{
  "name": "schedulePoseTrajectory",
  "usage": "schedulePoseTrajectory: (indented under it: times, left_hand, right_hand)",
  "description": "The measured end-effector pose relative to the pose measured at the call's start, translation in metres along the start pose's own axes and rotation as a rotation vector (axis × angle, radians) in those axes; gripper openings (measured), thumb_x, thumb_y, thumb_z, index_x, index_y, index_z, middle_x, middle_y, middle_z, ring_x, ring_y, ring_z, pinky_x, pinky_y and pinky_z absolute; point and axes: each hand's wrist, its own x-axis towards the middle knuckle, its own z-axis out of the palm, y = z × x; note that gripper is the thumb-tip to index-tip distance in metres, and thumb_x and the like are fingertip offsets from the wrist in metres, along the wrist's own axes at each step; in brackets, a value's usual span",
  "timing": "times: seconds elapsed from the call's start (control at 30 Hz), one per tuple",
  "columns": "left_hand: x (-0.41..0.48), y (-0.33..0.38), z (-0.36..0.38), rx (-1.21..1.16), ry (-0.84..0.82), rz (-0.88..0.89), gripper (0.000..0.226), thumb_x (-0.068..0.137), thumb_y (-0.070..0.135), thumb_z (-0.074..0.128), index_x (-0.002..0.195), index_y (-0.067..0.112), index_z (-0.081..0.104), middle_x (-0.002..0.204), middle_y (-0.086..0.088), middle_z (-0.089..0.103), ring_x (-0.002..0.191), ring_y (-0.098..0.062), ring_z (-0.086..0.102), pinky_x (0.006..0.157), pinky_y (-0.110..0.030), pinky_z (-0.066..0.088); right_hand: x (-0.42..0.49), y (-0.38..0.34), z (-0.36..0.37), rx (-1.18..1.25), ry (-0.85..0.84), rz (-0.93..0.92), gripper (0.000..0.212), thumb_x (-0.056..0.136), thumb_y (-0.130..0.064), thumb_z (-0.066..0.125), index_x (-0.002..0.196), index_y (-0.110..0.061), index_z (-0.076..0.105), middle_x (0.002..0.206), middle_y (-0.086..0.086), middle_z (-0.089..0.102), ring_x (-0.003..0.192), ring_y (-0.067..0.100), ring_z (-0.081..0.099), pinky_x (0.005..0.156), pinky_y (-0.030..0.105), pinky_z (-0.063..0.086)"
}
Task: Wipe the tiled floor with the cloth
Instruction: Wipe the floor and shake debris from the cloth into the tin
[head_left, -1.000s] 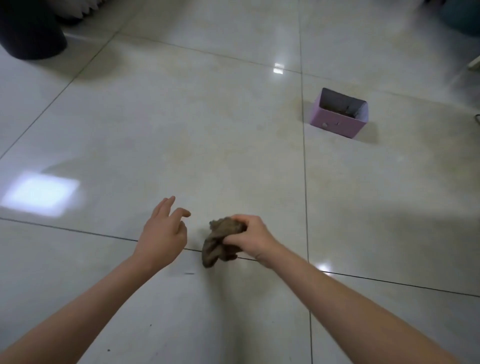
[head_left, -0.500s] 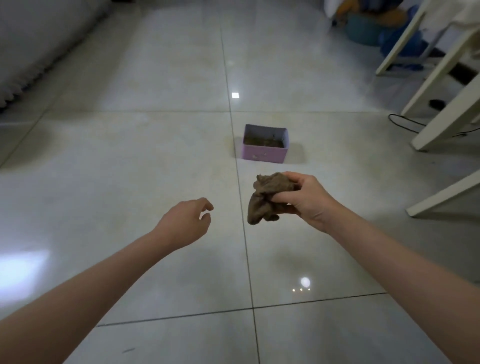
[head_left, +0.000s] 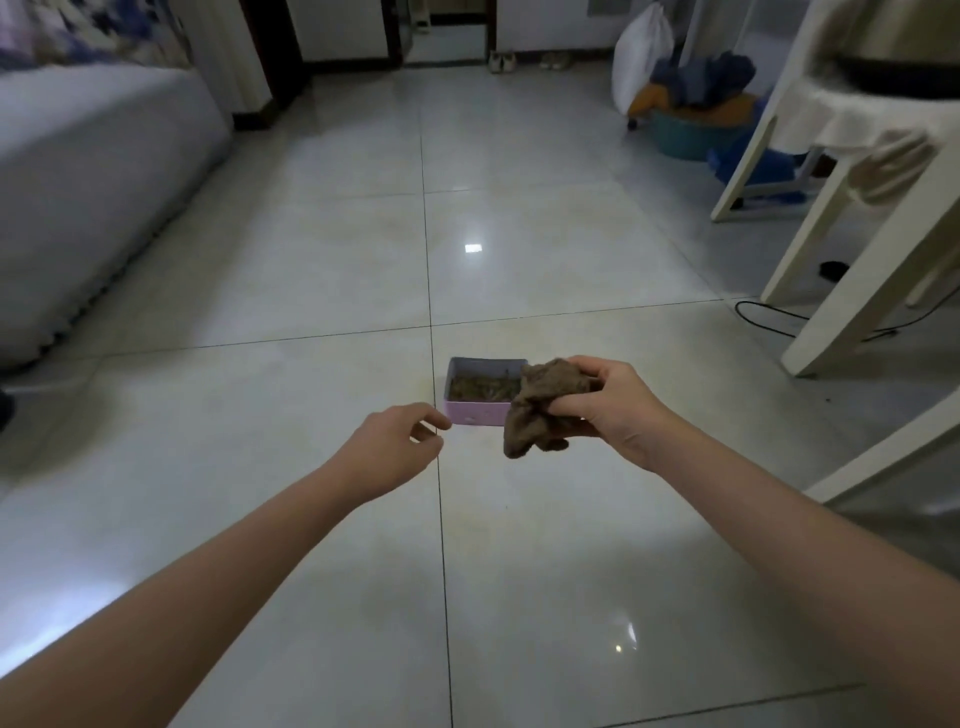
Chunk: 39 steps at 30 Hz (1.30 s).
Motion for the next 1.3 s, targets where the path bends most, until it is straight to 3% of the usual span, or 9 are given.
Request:
schedulePoseTrajectory:
  times: [0.23, 0.37, 0.47, 0.6, 0.77, 0.87, 0.97, 1.07, 1.3]
  left_hand:
    - [0.034, 0.001, -0.01, -0.271, -0.038, -0.01, 0.017, 0.095, 0.026, 0.057, 0.11, 0.022, 0.065, 0.1, -0.001, 0.071, 0.09, -0.014, 0.068, 0.083, -0.032, 0.053]
    - [0.076, 0.001, -0.009, -0.404, -0.14, 0.044, 0.011, 0.093, 0.033, 0.06, 0.099, 0.026, 0.067, 0.096, 0.004, 0.072, 0.087, -0.005, 0.068, 0.078, -0.025, 0.053]
    - [0.114, -0.004, -0.011, -0.378, -0.189, 0.102, 0.009, 0.09, 0.025, 0.066, 0.091, 0.016, 0.068, 0.083, 0.006, 0.07, 0.071, 0.006, 0.062, 0.067, -0.011, 0.047]
    - [0.174, -0.023, -0.02, -0.476, -0.202, 0.096, 0.013, 0.089, 0.013, 0.065, 0.078, 0.011, 0.057, 0.076, -0.002, 0.062, 0.075, -0.014, 0.059, 0.075, -0.028, 0.049]
    - [0.245, -0.053, -0.016, -0.747, -0.234, -0.023, 0.02, 0.093, 0.011, 0.055, 0.073, 0.01, 0.051, 0.073, -0.007, 0.056, 0.077, -0.021, 0.057, 0.083, -0.042, 0.052]
    - [0.282, -0.068, -0.009, -0.871, -0.244, -0.09, 0.011, 0.094, 0.014, 0.054, 0.085, 0.007, 0.055, 0.086, -0.014, 0.061, 0.085, -0.027, 0.062, 0.082, -0.042, 0.054]
    - [0.315, -0.086, 0.001, -0.821, -0.22, -0.133, 0.011, 0.093, 0.014, 0.059, 0.097, 0.005, 0.054, 0.104, -0.021, 0.062, 0.098, -0.033, 0.063, 0.083, -0.042, 0.056]
    - [0.34, -0.103, 0.012, -0.764, -0.185, -0.108, 0.018, 0.089, 0.01, 0.066, 0.097, 0.011, 0.05, 0.106, -0.019, 0.065, 0.1, -0.034, 0.064, 0.089, -0.047, 0.055]
    - [0.366, -0.123, 0.021, -0.667, -0.132, 0.034, 0.012, 0.087, 0.003, 0.067, 0.089, 0.014, 0.063, 0.102, -0.014, 0.064, 0.099, -0.032, 0.065, 0.083, -0.041, 0.058]
  right_hand:
    - [0.035, 0.014, 0.029, -0.039, 0.079, -0.027, 0.033, 0.074, 0.012, 0.069, 0.09, -0.017, 0.067, 0.086, 0.011, 0.069, 0.081, 0.026, 0.068, 0.069, 0.035, 0.061]
    - [0.067, 0.014, 0.038, -0.078, 0.214, -0.016, 0.032, 0.073, 0.003, 0.073, 0.091, -0.022, 0.068, 0.094, 0.008, 0.069, 0.093, 0.027, 0.067, 0.08, 0.041, 0.059]
    - [0.099, 0.01, 0.046, -0.212, 0.281, -0.015, 0.033, 0.072, -0.002, 0.075, 0.096, -0.024, 0.067, 0.095, 0.003, 0.068, 0.094, 0.022, 0.064, 0.083, 0.036, 0.057]
    - [0.149, 0.013, 0.052, -0.354, 0.295, -0.011, 0.042, 0.072, -0.016, 0.081, 0.11, -0.025, 0.064, 0.095, -0.006, 0.062, 0.095, 0.018, 0.061, 0.076, 0.022, 0.052]
    - [0.203, 0.037, 0.053, -0.326, 0.31, 0.096, 0.064, 0.074, -0.021, 0.083, 0.132, -0.015, 0.056, 0.119, 0.005, 0.061, 0.106, 0.025, 0.063, 0.089, 0.04, 0.056]
    - [0.227, 0.049, 0.052, -0.386, 0.409, 0.113, 0.045, 0.082, -0.016, 0.077, 0.124, -0.014, 0.063, 0.108, 0.007, 0.067, 0.091, 0.025, 0.069, 0.081, 0.037, 0.059]
    - [0.24, 0.058, 0.051, -0.769, 0.483, 0.053, 0.019, 0.093, -0.026, 0.063, 0.106, -0.016, 0.072, 0.088, 0.005, 0.073, 0.076, 0.023, 0.069, 0.079, 0.038, 0.057]
    - [0.253, 0.058, 0.05, -1.185, 0.443, -0.007, 0.031, 0.102, -0.037, 0.043, 0.107, -0.021, 0.069, 0.092, 0.004, 0.072, 0.082, 0.026, 0.064, 0.072, 0.031, 0.051]
    - [0.279, 0.057, 0.052, -1.562, 0.352, -0.11, 0.023, 0.102, -0.024, 0.043, 0.109, -0.019, 0.065, 0.089, -0.001, 0.041, 0.067, 0.023, 0.042, 0.055, 0.028, 0.028]
